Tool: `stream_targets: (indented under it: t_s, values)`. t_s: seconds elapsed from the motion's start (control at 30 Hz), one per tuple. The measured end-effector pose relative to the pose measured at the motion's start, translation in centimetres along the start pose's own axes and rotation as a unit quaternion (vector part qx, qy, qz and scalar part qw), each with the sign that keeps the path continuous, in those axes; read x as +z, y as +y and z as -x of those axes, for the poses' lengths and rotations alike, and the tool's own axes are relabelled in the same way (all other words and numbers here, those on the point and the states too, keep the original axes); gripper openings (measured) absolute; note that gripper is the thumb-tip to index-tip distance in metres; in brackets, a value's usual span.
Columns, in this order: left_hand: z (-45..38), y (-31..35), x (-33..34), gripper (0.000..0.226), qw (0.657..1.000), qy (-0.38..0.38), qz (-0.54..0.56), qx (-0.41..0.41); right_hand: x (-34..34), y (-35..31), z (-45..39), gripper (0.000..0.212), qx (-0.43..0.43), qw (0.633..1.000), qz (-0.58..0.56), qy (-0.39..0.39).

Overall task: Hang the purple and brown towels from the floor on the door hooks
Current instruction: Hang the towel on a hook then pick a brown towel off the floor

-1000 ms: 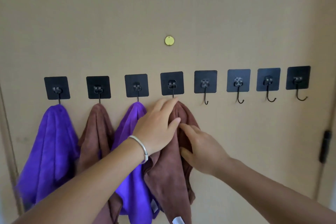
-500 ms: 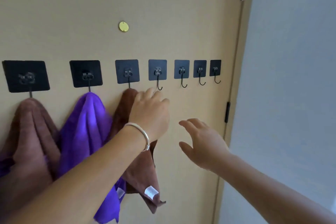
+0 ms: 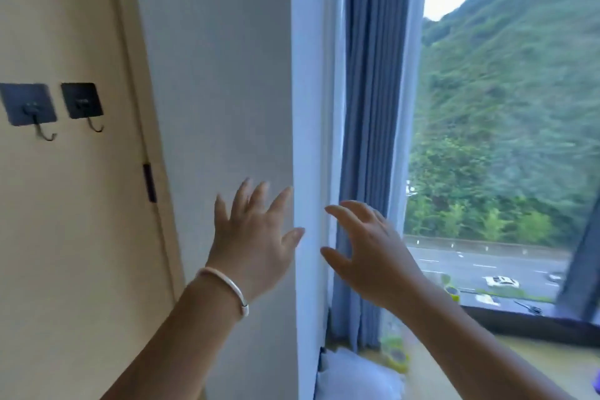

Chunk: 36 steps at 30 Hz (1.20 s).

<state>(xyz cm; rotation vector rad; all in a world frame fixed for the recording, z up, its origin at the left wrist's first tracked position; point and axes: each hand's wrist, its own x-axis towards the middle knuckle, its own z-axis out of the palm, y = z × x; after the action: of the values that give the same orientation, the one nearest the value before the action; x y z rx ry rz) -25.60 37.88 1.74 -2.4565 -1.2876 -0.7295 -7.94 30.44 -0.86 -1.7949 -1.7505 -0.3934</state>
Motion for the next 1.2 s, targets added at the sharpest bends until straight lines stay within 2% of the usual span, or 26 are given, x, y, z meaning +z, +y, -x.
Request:
stream_targets:
  t_s: [0.23,0.5,0.63,0.77,0.97,1.2]
  values:
    - [-3.7,20.6,2.3,0.066,0.986,0.008,0.112,0.127,-11.6,14.4,9.6,0.064,0.144,0.984,0.085,0.06]
    - [-1.7,47.3,2.1,0.066,0.917,-0.019,0.253,0.307,-25.8,27.7,25.5,0.064,0.31,0.922,0.193,0.13]
    - [1.4,59.0,0.7,0.065,0.869,-0.041,0.302,0.389,-32.5,31.2,33.9,0.063,0.393,0.874,0.249,0.142]
    - [5.3,68.9,-0.7,0.064,0.812,-0.058,0.337,0.473,-38.1,32.6,41.9,0.065,0.48,0.809,0.303,0.152]
    - [10.8,80.6,-2.4,0.063,0.724,-0.06,0.378,0.574,-43.3,33.0,51.2,0.065,0.577,0.721,0.344,0.17]
    - [16.0,93.2,-4.6,0.062,0.644,-0.061,0.406,0.645,-48.9,35.9,58.9,0.062,0.637,0.638,0.387,0.192]
